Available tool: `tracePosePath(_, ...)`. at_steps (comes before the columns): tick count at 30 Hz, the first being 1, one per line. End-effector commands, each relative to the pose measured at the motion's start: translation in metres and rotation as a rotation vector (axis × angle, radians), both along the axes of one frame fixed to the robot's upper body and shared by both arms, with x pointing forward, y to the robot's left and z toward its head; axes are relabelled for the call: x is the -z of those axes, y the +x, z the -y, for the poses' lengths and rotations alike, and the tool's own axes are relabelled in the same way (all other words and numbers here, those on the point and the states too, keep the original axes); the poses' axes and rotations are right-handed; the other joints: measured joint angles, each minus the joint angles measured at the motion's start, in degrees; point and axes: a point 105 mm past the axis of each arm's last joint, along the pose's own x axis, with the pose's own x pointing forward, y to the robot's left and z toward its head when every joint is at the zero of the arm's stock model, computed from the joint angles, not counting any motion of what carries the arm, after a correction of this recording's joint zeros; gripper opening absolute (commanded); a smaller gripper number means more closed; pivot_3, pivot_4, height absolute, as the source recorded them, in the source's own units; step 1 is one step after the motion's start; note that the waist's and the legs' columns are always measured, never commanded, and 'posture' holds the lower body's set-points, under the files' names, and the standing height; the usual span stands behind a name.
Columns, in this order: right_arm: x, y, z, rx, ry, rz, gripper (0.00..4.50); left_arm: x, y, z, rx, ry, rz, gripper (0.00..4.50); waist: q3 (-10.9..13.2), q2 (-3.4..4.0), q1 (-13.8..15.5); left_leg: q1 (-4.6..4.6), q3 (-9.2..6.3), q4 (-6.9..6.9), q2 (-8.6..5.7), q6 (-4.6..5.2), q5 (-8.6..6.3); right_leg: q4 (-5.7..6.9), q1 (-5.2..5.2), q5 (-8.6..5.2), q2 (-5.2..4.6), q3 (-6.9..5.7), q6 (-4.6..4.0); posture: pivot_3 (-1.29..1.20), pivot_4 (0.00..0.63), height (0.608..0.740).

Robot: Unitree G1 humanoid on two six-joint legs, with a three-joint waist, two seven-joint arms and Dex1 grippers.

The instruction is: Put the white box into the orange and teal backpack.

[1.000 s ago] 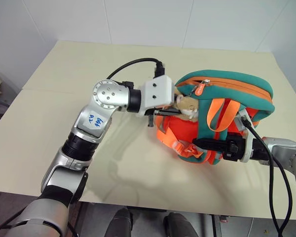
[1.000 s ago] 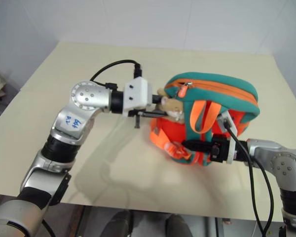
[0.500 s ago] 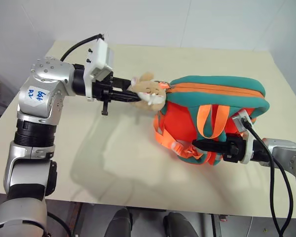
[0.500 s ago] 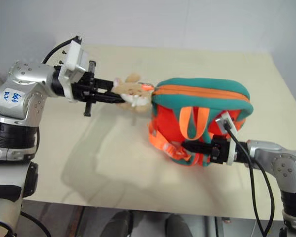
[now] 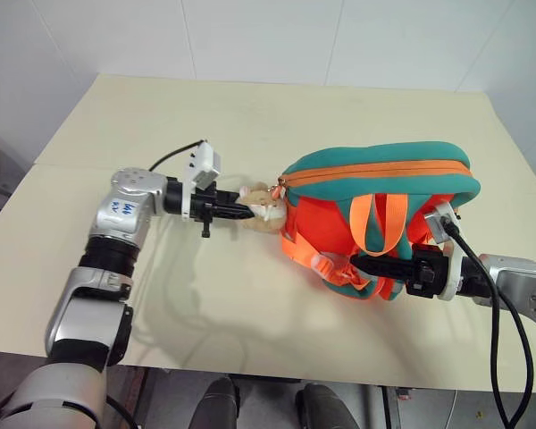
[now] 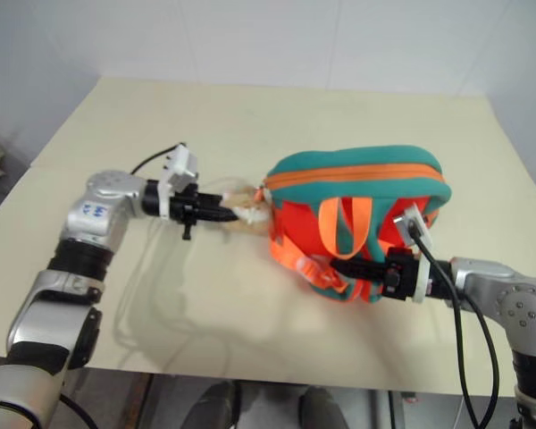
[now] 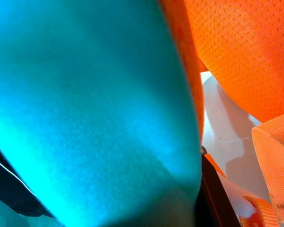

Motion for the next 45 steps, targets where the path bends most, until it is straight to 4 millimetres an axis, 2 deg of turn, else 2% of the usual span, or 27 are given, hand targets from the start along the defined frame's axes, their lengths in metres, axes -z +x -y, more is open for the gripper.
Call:
tracePosePath(1,-0.010,-0.005,0.003,0.004,0.008,0.036,0.05,0.004,0.013,0.004,-0.074,-0.026,-0.006,0.75,0.00,0.00,-0.01,0.01,0.00,0.00,-0.01,0.00,0.00,0.00,0.01,0.00,-0.01,0.00,0.00,0.00,0.150,0.740)
tracePosePath(5,-0.012,-0.007,0.005,0.009,0.006,0.035,0.05,-0.019,0.024,-0.002,-0.120,-0.060,0.057,0.75,0.01,-0.01,0.08,-0.01,-0.03,0.05,-0.03,0.15,-0.02,0.06,0.00,0.04,-0.02,-0.02,0.04,0.00,0.150,0.740)
tracePosePath(9,-0.010,-0.008,0.008,0.026,0.003,0.029,0.05,-0.055,0.025,-0.016,-0.112,-0.090,0.128,0.75,0.01,-0.02,-0.01,-0.02,-0.05,0.03,-0.07,0.25,0.00,0.05,0.00,0.10,-0.03,-0.02,0.06,0.00,0.150,0.740)
tracePosePath(15,-0.008,-0.008,0.005,0.024,0.013,0.026,0.05,-0.074,0.019,-0.026,-0.082,-0.043,0.169,0.75,0.01,-0.02,-0.15,-0.01,-0.04,-0.13,-0.06,0.08,0.11,-0.04,-0.02,0.10,-0.02,-0.01,0.06,0.00,0.150,0.740)
tracePosePath(18,-0.008,-0.007,0.003,0.023,0.019,0.026,0.05,-0.061,0.032,-0.035,-0.173,0.007,0.151,0.75,0.01,-0.01,-0.15,-0.02,-0.03,-0.19,-0.07,0.04,0.13,-0.08,-0.06,0.10,-0.02,-0.01,0.06,0.00,0.150,0.740)
tracePosePath(21,-0.009,-0.007,0.003,0.024,0.021,0.028,0.05,-0.042,0.039,-0.036,-0.215,0.044,0.116,0.75,0.01,-0.01,-0.20,-0.01,-0.02,-0.21,-0.08,0.05,0.13,-0.08,-0.07,0.10,-0.02,0.00,0.06,0.00,0.150,0.740)
tracePosePath(29,-0.011,-0.012,0.004,0.041,0.021,0.031,0.05,-0.018,0.058,-0.014,-0.313,0.024,0.031,0.75,0.02,-0.04,-0.08,-0.03,-0.04,-0.16,-0.09,0.17,0.11,0.04,-0.09,0.10,-0.04,-0.01,0.06,0.00,0.150,0.740)
tracePosePath(30,-0.011,-0.012,0.004,0.044,0.022,0.031,0.05,-0.013,0.057,-0.012,-0.306,0.032,0.017,0.75,0.02,-0.04,-0.08,-0.03,-0.04,-0.17,-0.10,0.17,0.11,0.04,-0.09,0.10,-0.04,-0.01,0.06,0.00,0.150,0.740)
tracePosePath(33,-0.010,-0.017,0.005,0.057,0.022,0.031,0.05,0.022,0.050,0.004,-0.260,0.128,-0.079,0.75,0.02,-0.04,-0.06,-0.01,-0.03,-0.17,-0.12,0.17,0.11,0.03,-0.07,0.10,-0.04,-0.01,0.06,0.00,0.150,0.740)
tracePosePath(35,-0.010,-0.017,0.005,0.060,0.025,0.035,0.05,0.044,0.041,0.012,-0.184,0.223,-0.080,0.75,0.02,-0.03,-0.02,-0.02,-0.03,-0.18,-0.13,0.17,0.12,0.04,-0.07,0.10,-0.04,-0.01,0.06,0.00,0.150,0.740)
tracePosePath(37,-0.012,-0.017,0.004,0.062,0.030,0.043,0.05,0.055,0.032,0.018,-0.099,0.260,-0.061,0.75,0.02,-0.03,0.02,-0.01,-0.03,-0.17,-0.13,0.15,0.13,0.05,-0.07,0.10,-0.05,0.00,0.06,0.00,0.150,0.740)
tracePosePath(41,-0.018,-0.015,0.002,0.055,0.036,0.066,0.05,0.045,0.019,0.023,0.011,0.211,-0.009,0.75,0.01,-0.02,0.83,-0.01,-0.04,-0.16,-0.10,0.13,0.16,0.06,-0.06,0.10,-0.07,-0.01,0.06,0.00,0.150,0.740)
tracePosePath(45,-0.025,-0.012,0.001,0.046,0.023,0.107,0.05,0.019,0.017,0.005,-0.008,0.189,0.097,0.75,0.01,-0.03,1.24,-0.02,-0.04,-0.21,-0.08,0.08,0.20,0.02,-0.08,0.10,-0.06,-0.01,0.05,0.00,0.150,0.740)
